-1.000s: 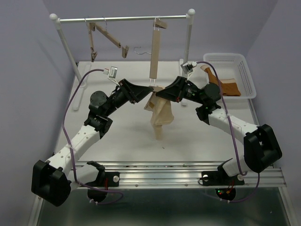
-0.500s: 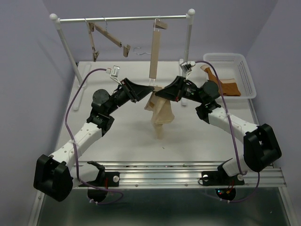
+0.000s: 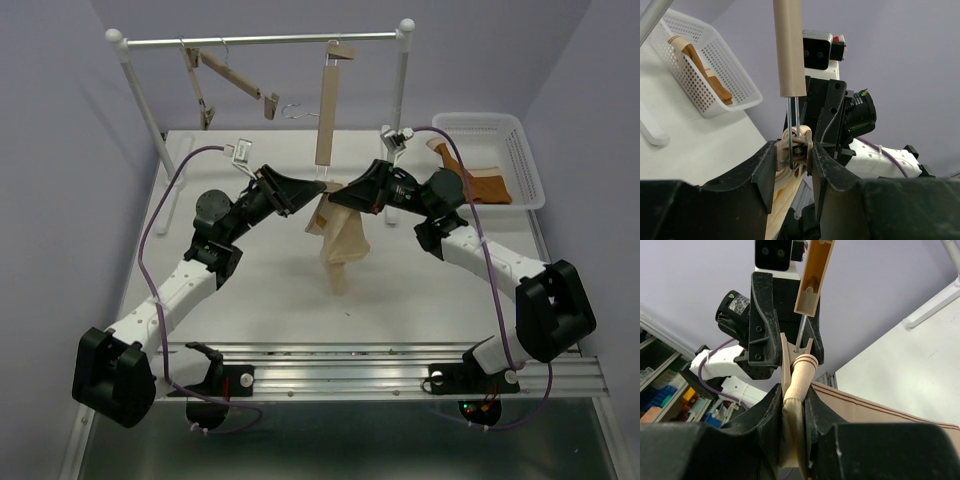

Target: Remove the underwear clipped to the hanger

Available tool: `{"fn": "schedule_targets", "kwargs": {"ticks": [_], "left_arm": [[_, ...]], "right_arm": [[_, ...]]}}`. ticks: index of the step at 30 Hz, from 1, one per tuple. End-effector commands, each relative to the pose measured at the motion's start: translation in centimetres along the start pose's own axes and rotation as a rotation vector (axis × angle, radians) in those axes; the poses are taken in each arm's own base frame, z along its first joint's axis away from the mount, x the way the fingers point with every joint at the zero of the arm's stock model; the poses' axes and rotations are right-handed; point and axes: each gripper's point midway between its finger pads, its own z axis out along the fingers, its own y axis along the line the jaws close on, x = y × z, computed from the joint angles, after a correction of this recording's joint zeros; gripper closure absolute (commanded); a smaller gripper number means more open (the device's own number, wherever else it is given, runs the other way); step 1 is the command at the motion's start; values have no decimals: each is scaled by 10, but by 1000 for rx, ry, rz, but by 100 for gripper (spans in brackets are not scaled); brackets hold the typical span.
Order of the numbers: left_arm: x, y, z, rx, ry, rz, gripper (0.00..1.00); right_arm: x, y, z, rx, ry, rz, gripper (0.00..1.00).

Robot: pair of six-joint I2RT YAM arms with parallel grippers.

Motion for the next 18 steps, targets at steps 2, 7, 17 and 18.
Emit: {"fn": "schedule_targets", "kwargs": {"ticks": [2,7,17,18], "left_arm": [[-28,-30,-8,105,-128,-6,100],[-34,-23,-3,80,-149,-19,100],[-39,-24,9,89,-138,-13,100],[-40,-24,8,88,-142,-6,100]], "right_arm": [[-5,18,4,-75,30,-89,69],[0,25,0,-98,52,-145,54],[10,17,0,-109,109,-139,98],[10,15,0,-104,108,-145,99]]}}
